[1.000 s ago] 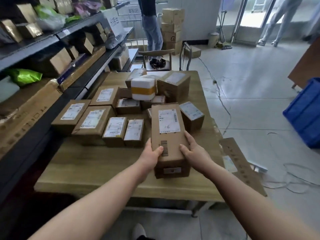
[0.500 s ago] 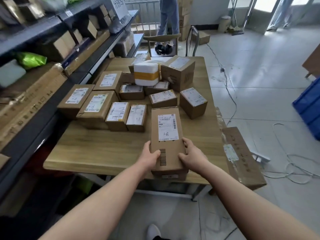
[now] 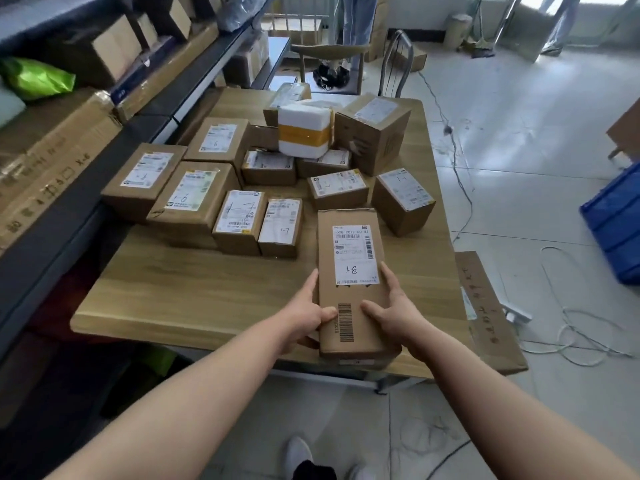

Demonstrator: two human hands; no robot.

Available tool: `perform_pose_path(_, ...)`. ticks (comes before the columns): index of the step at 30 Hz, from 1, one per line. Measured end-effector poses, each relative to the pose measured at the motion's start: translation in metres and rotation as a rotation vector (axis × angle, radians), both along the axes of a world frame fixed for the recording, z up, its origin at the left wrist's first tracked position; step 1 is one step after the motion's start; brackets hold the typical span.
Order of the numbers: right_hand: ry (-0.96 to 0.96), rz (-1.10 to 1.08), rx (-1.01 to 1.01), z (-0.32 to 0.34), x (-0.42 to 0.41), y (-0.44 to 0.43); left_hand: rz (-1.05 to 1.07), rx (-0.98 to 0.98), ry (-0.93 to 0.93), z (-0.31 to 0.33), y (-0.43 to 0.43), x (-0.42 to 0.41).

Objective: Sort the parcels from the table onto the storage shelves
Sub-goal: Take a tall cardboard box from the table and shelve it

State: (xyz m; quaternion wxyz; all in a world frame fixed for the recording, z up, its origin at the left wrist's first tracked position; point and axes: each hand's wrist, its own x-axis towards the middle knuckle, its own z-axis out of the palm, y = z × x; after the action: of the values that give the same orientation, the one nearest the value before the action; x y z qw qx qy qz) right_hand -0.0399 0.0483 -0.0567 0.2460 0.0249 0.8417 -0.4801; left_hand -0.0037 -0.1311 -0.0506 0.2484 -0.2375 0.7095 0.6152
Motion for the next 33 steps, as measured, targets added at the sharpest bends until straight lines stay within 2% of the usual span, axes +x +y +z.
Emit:
perform_pose_path(7, 0.045, 0.077, -0.027, -0.007, -0.004, 0.010, 0.101, 0.009, 0.071, -0.008, 0.010, 0.002)
perform_pose_path(14, -0.095, 0.296, -0.138, -0.005, -0.014, 0.039, 0.220, -0.084, 0.121, 0.000, 0.035, 0.017)
perform_pose_path(18, -0.058, 0.405, -0.112, -0.005, -0.006, 0.051, 0.293, -0.095, 0.115, 0.001, 0.057, 0.047)
perform_pose_path(26, -0.013, 0.814, -0.050, -0.002, 0.060, 0.020, 0.659, -0.183, 0.066, 0.000, 0.072, 0.177)
perform_pose_path(33, -0.031, 1.227, -0.114, 0.004, 0.176, -0.044, 1.122, -0.117, 0.037, 0.009, 0.079, 0.335)
